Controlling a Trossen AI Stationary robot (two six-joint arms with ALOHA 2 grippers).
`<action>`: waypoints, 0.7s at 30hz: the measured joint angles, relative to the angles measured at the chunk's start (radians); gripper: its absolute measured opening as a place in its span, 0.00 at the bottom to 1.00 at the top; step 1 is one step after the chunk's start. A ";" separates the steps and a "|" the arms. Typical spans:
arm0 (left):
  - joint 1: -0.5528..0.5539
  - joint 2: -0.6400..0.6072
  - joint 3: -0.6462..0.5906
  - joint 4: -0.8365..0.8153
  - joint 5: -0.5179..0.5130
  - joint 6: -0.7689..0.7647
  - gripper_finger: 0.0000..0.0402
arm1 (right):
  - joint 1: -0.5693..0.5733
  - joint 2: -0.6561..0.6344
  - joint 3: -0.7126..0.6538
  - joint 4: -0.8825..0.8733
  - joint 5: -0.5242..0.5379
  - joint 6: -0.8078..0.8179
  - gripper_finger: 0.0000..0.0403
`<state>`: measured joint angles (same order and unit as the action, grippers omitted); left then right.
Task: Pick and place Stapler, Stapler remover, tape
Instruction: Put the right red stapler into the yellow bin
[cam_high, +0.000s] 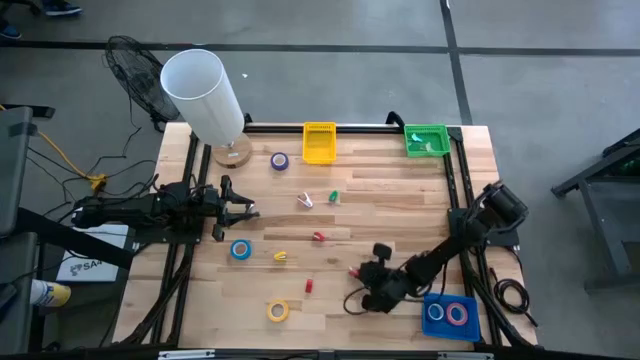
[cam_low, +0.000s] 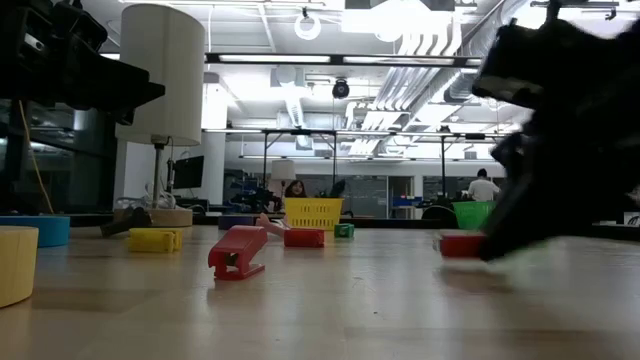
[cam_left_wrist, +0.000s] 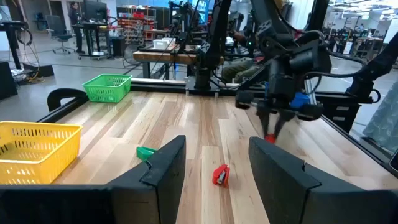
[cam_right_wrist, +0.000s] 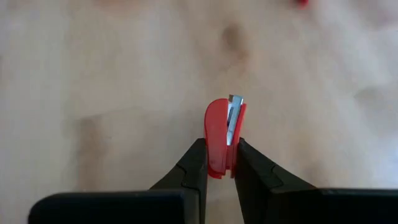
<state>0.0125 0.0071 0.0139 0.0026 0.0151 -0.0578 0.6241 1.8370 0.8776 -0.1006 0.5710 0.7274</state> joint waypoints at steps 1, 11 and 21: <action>0.000 0.000 0.000 0.000 0.000 0.000 0.43 | -0.022 -0.013 0.000 0.001 0.006 -0.024 0.11; 0.000 0.000 0.000 0.000 0.000 0.000 0.43 | -0.376 -0.150 0.003 0.037 -0.073 -0.311 0.11; 0.000 0.000 0.000 0.000 -0.001 0.000 0.43 | -0.772 -0.199 0.006 0.176 -0.385 -0.677 0.11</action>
<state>0.0128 0.0071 0.0135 0.0026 0.0143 -0.0578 -0.1483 1.6377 0.8833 0.0758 0.1857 0.0509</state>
